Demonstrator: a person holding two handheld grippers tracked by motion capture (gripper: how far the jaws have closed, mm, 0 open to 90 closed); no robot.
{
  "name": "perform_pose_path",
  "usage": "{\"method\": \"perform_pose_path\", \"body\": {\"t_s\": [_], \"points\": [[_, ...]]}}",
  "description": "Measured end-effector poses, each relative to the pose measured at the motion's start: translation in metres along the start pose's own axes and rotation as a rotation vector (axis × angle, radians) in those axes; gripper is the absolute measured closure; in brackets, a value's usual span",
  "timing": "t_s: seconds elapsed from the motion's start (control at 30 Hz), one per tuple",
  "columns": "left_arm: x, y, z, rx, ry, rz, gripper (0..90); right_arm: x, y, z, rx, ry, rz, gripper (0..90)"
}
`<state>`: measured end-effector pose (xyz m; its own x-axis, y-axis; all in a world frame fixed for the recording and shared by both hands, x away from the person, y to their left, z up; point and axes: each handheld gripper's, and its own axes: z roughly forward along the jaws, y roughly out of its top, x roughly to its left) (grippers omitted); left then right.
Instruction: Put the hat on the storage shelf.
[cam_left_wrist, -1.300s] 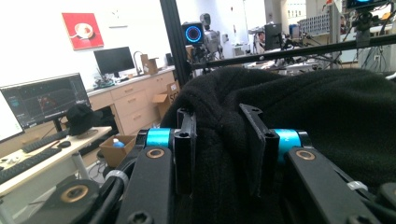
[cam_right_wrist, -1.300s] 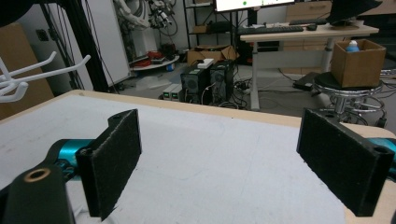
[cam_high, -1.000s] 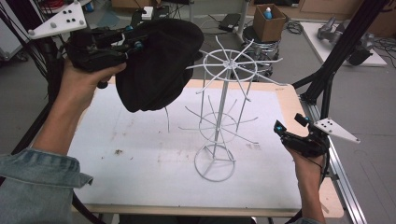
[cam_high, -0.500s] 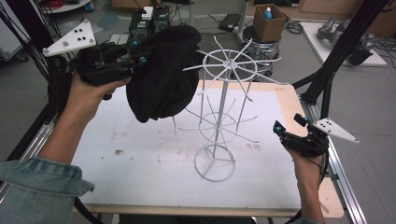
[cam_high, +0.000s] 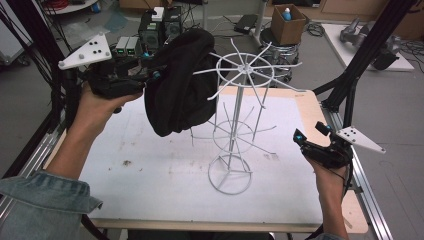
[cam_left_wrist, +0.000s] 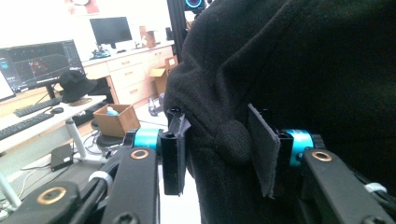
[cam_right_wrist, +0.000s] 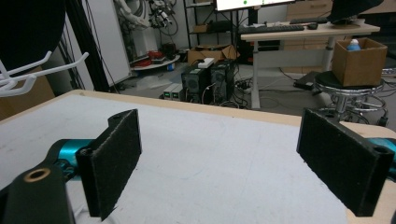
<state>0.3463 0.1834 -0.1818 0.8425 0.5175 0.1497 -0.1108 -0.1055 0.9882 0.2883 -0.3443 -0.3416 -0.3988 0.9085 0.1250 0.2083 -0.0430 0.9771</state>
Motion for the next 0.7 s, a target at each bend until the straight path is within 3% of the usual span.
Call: {"method": "perform_pose_path", "body": {"t_s": [0.37,0.7], "points": [[0.001,-0.005,-0.009,-0.013,0.02,-0.011,46.2,0.0,0.0,0.0,-0.001,0.001,-0.001,13.1],[0.002,-0.008,-0.025,-0.017,0.043,0.006,45.2,-0.002,-0.001,0.003,0.006,0.002,0.002,13.1]]}}
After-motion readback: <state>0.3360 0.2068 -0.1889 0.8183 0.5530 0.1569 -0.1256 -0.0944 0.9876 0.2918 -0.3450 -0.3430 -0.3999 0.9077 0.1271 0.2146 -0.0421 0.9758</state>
